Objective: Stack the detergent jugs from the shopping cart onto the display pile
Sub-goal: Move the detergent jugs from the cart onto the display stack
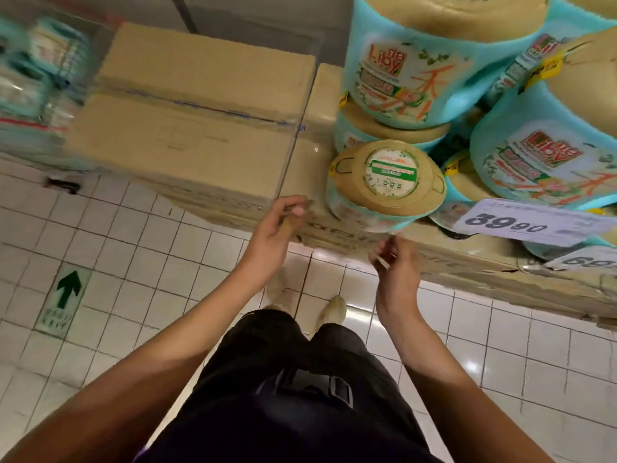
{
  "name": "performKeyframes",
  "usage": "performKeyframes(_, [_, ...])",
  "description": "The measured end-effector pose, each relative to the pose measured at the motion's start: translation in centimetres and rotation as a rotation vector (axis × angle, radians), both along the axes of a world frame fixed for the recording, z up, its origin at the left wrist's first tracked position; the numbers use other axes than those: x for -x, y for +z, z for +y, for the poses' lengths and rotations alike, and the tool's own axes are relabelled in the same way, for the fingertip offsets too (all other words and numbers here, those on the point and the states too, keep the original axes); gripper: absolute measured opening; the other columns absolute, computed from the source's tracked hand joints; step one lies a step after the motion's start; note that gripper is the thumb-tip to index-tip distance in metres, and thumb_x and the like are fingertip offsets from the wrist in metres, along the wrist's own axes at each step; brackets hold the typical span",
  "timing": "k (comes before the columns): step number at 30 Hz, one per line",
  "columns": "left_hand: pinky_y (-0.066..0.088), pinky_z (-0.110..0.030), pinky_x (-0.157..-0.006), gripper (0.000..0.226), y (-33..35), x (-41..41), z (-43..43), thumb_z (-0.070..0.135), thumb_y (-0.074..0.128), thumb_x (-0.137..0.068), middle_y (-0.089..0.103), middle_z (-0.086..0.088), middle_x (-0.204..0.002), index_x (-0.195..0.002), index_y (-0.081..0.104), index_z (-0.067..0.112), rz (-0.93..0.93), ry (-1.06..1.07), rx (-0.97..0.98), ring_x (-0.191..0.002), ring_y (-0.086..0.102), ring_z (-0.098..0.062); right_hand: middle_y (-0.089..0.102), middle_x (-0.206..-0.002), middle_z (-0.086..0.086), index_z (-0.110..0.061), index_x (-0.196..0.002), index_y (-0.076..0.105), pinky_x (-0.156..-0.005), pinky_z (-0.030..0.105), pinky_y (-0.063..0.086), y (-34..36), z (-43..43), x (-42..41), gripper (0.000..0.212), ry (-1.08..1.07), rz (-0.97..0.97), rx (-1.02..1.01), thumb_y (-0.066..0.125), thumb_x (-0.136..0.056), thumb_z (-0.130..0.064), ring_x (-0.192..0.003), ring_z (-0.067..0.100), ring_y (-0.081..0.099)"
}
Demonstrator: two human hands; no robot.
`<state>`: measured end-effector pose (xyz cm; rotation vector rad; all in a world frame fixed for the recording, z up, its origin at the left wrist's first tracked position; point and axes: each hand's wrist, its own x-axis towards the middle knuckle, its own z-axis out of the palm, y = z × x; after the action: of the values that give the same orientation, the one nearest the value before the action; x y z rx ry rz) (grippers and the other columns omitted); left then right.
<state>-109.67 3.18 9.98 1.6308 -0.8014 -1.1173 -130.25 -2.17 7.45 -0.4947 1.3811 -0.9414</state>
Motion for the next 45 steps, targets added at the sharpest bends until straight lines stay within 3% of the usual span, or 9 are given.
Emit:
performKeyframes(3, [0.055,-0.032,-0.097,0.021,0.3,-2.1,3.3,0.037,0.052,-0.108,0.070,0.015,-0.124,-0.122,0.067,0.032,0.013,0.074,-0.043,-0.123,0.065,-0.018,0.060,-0.080,0.005,-0.008,-0.102,0.058,-0.075,0.033,0.050,-0.1,2.1,-2.6,0.014,0.252,0.020,-0.020,0.046,-0.109,-0.012,-0.076,0.018,0.059])
performKeyframes(6, [0.054,-0.036,-0.095,0.024,0.0,-5.4,7.3,0.024,0.046,-0.113,0.070,0.007,-0.124,-0.122,0.068,0.020,0.045,0.200,-0.111,-0.119,0.067,-0.018,0.066,-0.084,0.007,-0.009,-0.097,0.062,-0.076,0.034,0.053,-0.1,3.9,-6.0,0.022,0.490,0.031,-0.063,0.045,-0.111,-0.014,-0.078,0.017,0.064])
performKeyframes(15, [0.054,-0.034,-0.088,0.031,-1.3,-17.8,22.0,0.028,0.044,-0.113,0.073,-0.005,-0.121,-0.117,0.068,0.007,0.085,0.554,-0.196,-0.107,0.070,-0.018,0.072,-0.081,0.001,-0.012,-0.094,0.066,-0.072,0.029,0.058,0.6,7.4,-21.2,0.025,0.813,0.037,-0.015,0.047,-0.111,-0.013,-0.079,0.020,0.066])
performKeyframes(21, [0.054,-0.039,-0.088,0.029,-2.8,-26.3,30.6,0.018,0.043,-0.113,0.074,-0.011,-0.120,-0.116,0.068,0.003,0.140,0.754,-0.243,-0.111,0.070,-0.034,0.071,-0.082,0.006,-0.010,-0.094,0.066,-0.066,0.027,0.058,0.7,10.6,-33.5,0.024,1.009,0.068,0.006,0.048,-0.109,-0.008,-0.076,0.021,0.066])
performKeyframes(23, [0.054,-0.040,-0.090,0.028,-2.7,-29.1,31.9,0.022,0.045,-0.113,0.075,-0.011,-0.119,-0.115,0.069,0.008,0.152,0.779,-0.228,-0.113,0.069,-0.037,0.072,-0.083,0.005,-0.010,-0.095,0.067,-0.067,0.029,0.058,0.5,11.4,-36.6,0.025,1.048,0.090,0.005,0.046,-0.109,-0.005,-0.077,0.022,0.067])
performKeyframes(26, [0.054,-0.039,-0.090,0.034,-2.0,-34.0,32.7,0.039,0.048,-0.104,0.076,-0.003,-0.116,-0.115,0.070,0.017,0.139,0.785,-0.173,-0.109,0.071,-0.028,0.074,-0.085,0.004,-0.015,-0.093,0.071,-0.070,0.031,0.058,0.2,12.2,-40.8,0.032,1.093,0.125,0.000,0.045,-0.109,-0.005,-0.076,0.020,0.069])
performKeyframes(29, [0.057,-0.037,-0.090,0.034,-1.3,-39.0,32.2,0.043,0.045,-0.101,0.076,-0.001,-0.115,-0.115,0.069,0.023,0.098,0.784,-0.115,-0.106,0.073,-0.022,0.074,-0.088,0.007,-0.016,-0.091,0.071,-0.075,0.036,0.056,0.0,12.2,-44.2,0.031,1.120,0.142,-0.025,0.047,-0.108,-0.005,-0.074,0.018,0.067])
performKeyframes(37, [0.059,-0.034,-0.089,0.039,-1.1,-51.3,30.7,0.040,0.041,-0.105,0.074,-0.004,-0.118,-0.123,0.066,0.016,0.059,0.881,-0.071,-0.106,0.073,-0.020,0.075,-0.091,0.006,-0.005,-0.107,0.067,-0.073,0.026,0.060,-0.3,10.4,-56.7,0.019,1.341,0.218,0.081,0.050,-0.110,-0.013,-0.081,0.019,0.072])
performKeyframes(45, [0.058,-0.048,-0.093,0.025,-3.0,-61.8,32.1,0.025,0.044,-0.112,0.076,0.001,-0.112,-0.119,0.069,0.020,0.100,1.001,-0.225,-0.103,0.073,-0.020,0.077,-0.087,0.004,-0.031,-0.089,0.075,-0.072,0.030,0.059,-0.9,9.1,-77.5,0.033,1.508,0.193,0.142,0.052,-0.110,-0.021,-0.081,0.020,0.075])
